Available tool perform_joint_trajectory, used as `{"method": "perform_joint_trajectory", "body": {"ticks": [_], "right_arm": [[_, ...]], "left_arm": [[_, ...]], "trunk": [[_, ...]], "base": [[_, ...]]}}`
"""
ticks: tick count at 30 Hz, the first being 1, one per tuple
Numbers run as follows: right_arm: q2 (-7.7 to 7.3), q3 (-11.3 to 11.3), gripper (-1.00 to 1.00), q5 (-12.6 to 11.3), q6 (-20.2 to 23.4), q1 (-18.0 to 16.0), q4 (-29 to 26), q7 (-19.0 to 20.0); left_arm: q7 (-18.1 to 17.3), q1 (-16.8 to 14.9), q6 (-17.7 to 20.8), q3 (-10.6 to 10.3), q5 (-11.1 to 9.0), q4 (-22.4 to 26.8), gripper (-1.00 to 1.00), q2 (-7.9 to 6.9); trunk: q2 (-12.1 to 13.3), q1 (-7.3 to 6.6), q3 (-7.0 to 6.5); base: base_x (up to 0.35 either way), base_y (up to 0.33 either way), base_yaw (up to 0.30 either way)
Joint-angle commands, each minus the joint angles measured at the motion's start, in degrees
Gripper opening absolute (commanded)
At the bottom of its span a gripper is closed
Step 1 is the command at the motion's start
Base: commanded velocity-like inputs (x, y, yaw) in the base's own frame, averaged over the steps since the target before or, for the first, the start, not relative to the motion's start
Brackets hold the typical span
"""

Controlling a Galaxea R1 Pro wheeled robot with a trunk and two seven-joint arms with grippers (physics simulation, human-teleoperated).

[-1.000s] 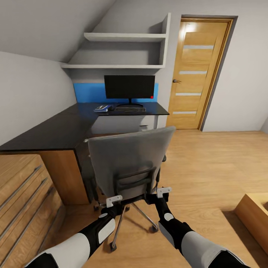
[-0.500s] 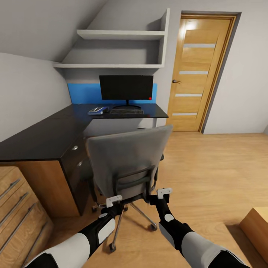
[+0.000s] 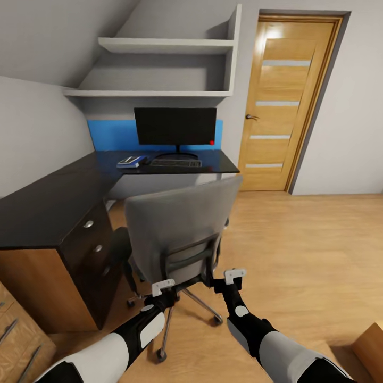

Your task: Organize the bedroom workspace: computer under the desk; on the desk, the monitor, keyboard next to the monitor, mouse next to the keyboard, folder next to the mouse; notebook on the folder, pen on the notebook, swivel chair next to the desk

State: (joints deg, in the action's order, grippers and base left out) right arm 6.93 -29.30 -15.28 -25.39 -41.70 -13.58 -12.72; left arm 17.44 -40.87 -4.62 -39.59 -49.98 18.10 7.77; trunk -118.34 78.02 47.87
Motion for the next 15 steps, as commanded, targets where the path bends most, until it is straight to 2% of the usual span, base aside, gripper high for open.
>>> {"method": "perform_joint_trajectory", "body": {"ticks": [1,6,15], "right_arm": [[0.0,-0.5,1.0,-0.5,-0.2,-0.1,0.0,-0.3],[0.0,-0.5,1.0,-0.4,-0.2,-0.1,0.0,-0.3],[0.01,-0.5,1.0,-0.4,-0.2,-0.1,0.0,-0.3]], "left_arm": [[0.3,-0.1,-0.3,-0.3,-0.5,0.0,1.0,-0.03],[0.3,-0.1,-0.3,-0.4,-0.5,0.0,1.0,-0.03],[0.3,-0.1,-0.3,-0.4,-0.5,0.0,1.0,-0.03]], "trunk": [[0.0,0.03,0.05],[0.0,0.03,0.05],[0.0,0.03,0.05]], "base": [[0.325,-0.116,0.0],[0.325,-0.076,0.0],[0.325,-0.006,0.0]]}}
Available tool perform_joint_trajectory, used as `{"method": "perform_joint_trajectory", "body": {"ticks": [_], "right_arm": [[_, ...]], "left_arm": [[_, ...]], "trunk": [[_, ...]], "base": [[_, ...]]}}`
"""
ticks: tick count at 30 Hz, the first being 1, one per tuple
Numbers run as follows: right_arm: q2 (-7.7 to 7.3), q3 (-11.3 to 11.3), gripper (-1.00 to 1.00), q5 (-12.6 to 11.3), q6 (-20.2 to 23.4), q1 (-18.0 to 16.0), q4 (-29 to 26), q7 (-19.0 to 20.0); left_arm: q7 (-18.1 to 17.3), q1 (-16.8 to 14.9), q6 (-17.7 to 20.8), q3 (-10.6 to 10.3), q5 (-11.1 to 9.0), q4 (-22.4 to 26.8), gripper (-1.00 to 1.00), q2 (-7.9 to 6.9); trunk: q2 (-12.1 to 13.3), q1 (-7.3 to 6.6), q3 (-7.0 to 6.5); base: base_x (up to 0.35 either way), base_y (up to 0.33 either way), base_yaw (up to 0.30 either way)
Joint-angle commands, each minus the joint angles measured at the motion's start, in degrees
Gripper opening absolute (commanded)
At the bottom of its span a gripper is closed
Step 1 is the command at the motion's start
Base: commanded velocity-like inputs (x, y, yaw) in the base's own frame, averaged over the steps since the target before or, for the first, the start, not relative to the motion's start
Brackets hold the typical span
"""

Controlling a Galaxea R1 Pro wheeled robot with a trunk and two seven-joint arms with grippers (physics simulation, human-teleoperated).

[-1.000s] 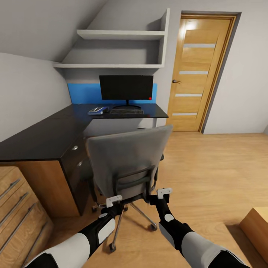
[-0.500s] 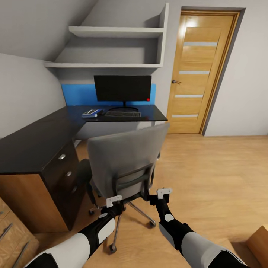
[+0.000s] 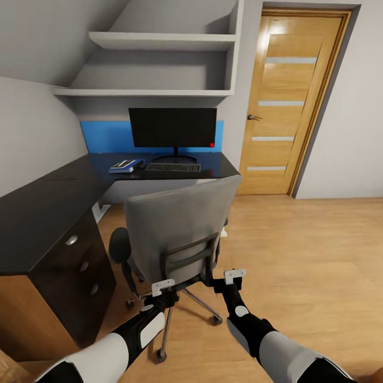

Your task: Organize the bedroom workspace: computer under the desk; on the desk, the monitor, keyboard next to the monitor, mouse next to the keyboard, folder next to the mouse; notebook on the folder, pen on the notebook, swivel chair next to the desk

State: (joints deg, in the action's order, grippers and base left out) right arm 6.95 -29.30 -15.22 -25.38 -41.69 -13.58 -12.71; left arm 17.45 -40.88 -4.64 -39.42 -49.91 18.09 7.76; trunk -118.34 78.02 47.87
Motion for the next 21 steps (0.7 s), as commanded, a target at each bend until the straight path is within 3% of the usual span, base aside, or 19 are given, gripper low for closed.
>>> {"method": "perform_joint_trajectory", "body": {"ticks": [1,21], "right_arm": [[-0.01,-0.5,1.0,-0.4,-0.2,-0.1,0.0,-0.3],[-0.05,-0.5,1.0,-0.4,-0.2,-0.1,0.1,-0.3]], "left_arm": [[0.3,-0.1,-0.3,-0.5,-0.5,0.0,1.0,-0.03],[0.4,-0.1,-0.3,-0.5,-0.5,0.0,1.0,-0.03]], "trunk": [[0.0,0.03,0.05],[0.0,0.03,0.05]], "base": [[0.325,0.0,0.0],[0.325,0.0,0.0]]}}
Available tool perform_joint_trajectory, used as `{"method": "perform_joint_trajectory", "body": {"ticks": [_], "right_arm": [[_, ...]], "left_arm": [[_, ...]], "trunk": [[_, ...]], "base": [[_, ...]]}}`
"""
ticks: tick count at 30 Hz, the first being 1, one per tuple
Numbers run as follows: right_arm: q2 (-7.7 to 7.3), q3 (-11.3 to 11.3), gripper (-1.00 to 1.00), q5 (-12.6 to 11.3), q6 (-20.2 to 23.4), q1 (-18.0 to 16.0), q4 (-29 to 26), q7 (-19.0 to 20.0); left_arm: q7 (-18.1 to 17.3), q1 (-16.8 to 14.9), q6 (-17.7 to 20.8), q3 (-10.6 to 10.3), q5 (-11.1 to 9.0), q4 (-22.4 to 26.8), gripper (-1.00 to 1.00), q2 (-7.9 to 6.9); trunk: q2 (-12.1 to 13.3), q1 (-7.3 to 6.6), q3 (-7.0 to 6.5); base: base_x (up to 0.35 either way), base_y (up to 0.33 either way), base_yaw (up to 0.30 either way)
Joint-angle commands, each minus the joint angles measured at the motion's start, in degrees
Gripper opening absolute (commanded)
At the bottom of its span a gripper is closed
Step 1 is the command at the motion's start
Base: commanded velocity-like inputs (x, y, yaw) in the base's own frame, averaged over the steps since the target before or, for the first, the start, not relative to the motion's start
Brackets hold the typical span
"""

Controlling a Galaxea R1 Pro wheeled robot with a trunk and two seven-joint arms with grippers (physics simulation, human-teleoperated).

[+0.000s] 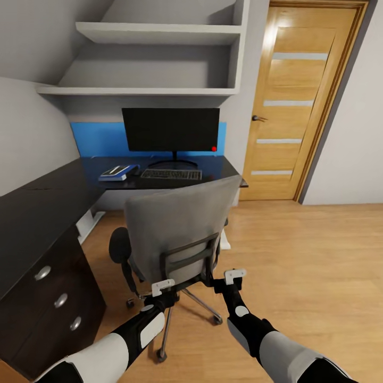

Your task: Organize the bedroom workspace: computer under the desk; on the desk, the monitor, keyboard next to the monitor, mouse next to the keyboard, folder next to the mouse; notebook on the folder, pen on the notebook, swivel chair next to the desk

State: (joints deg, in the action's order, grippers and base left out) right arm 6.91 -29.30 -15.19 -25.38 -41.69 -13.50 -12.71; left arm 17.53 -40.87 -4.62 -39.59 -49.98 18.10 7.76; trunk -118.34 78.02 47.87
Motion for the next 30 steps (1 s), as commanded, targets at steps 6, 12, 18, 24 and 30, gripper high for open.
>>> {"method": "perform_joint_trajectory", "body": {"ticks": [6,12,18,24,30], "right_arm": [[-0.05,-0.5,1.0,-0.5,-0.2,-0.1,0.1,-0.3],[-0.05,-0.4,1.0,-0.5,-0.4,-0.1,0.1,-0.3],[-0.05,-0.5,1.0,-0.5,-0.4,-0.1,0.0,-0.3],[-0.05,-0.5,1.0,-0.5,-0.4,-0.1,0.0,-0.3],[-0.05,-0.5,1.0,-0.5,-0.4,-0.1,0.0,-0.3]], "left_arm": [[0.3,-0.1,-0.3,-0.3,-0.5,0.0,1.0,-0.11],[0.3,-0.1,-0.3,-0.3,-0.5,0.0,1.0,-0.12],[0.3,-0.1,-0.2,-0.2,-0.5,0.0,1.0,-0.19],[0.3,-0.1,-0.3,-0.2,-0.5,0.0,1.0,-0.17],[0.3,-0.1,-0.3,-0.2,-0.5,0.0,1.0,-0.18]], "trunk": [[0.0,0.03,0.05],[0.0,0.03,0.05],[0.0,0.03,0.05],[0.0,0.03,0.05],[0.0,0.03,0.05]], "base": [[0.325,0.0,0.0],[0.321,0.0,0.0],[0.194,0.0,0.0],[0.041,0.001,0.0],[0.119,0.019,0.0]]}}
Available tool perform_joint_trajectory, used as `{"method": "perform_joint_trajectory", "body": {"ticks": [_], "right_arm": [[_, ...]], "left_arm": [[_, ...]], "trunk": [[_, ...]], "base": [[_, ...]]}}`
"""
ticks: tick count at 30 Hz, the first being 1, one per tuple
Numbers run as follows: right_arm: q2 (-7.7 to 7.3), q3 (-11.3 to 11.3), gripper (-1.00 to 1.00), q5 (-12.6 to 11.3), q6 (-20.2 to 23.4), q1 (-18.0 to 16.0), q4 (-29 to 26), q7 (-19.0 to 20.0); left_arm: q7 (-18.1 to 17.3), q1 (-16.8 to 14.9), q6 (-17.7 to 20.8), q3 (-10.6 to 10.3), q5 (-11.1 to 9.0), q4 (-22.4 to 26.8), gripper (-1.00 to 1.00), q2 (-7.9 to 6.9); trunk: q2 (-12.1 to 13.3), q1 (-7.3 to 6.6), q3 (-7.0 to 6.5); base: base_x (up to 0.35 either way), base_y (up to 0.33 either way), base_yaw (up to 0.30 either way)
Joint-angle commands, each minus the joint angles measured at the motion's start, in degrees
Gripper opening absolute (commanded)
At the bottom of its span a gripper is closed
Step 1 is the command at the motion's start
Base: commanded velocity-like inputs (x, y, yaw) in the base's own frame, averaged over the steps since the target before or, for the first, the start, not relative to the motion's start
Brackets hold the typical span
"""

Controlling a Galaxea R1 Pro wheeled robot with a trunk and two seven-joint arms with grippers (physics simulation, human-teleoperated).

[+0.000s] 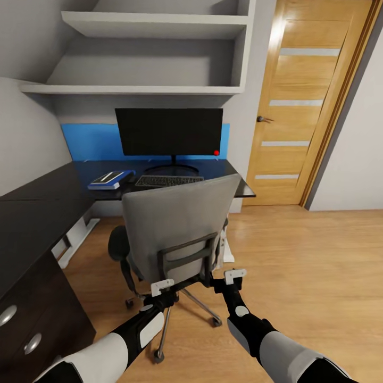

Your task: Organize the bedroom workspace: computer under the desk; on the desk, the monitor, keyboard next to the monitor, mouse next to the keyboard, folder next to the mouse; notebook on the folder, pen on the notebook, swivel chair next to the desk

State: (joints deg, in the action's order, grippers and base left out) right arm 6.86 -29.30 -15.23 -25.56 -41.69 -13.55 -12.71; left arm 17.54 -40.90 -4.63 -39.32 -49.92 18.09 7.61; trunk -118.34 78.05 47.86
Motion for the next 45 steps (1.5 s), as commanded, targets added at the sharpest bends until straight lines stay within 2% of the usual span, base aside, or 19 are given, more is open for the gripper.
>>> {"method": "perform_joint_trajectory", "body": {"ticks": [1,23,45], "right_arm": [[-0.01,-0.5,1.0,-0.4,-0.2,-0.1,0.0,-0.3],[-0.01,-0.5,1.0,-0.4,-0.2,-0.1,0.1,-0.3],[0.07,-0.6,1.0,-0.6,0.1,-0.1,0.0,-0.3]], "left_arm": [[0.3,-0.1,-0.3,-0.5,-0.6,0.0,1.0,-0.03],[0.3,-0.1,-0.2,-0.5,-0.6,0.0,1.0,-0.02],[0.6,-0.1,-0.2,-0.5,-0.5,0.0,1.0,-0.05]], "trunk": [[0.0,-0.01,0.05],[0.0,-0.01,0.05],[0.4,-0.23,-0.13]], "base": [[0.029,0.041,0.0],[0.058,0.065,0.0],[-0.317,0.0,0.0]]}}
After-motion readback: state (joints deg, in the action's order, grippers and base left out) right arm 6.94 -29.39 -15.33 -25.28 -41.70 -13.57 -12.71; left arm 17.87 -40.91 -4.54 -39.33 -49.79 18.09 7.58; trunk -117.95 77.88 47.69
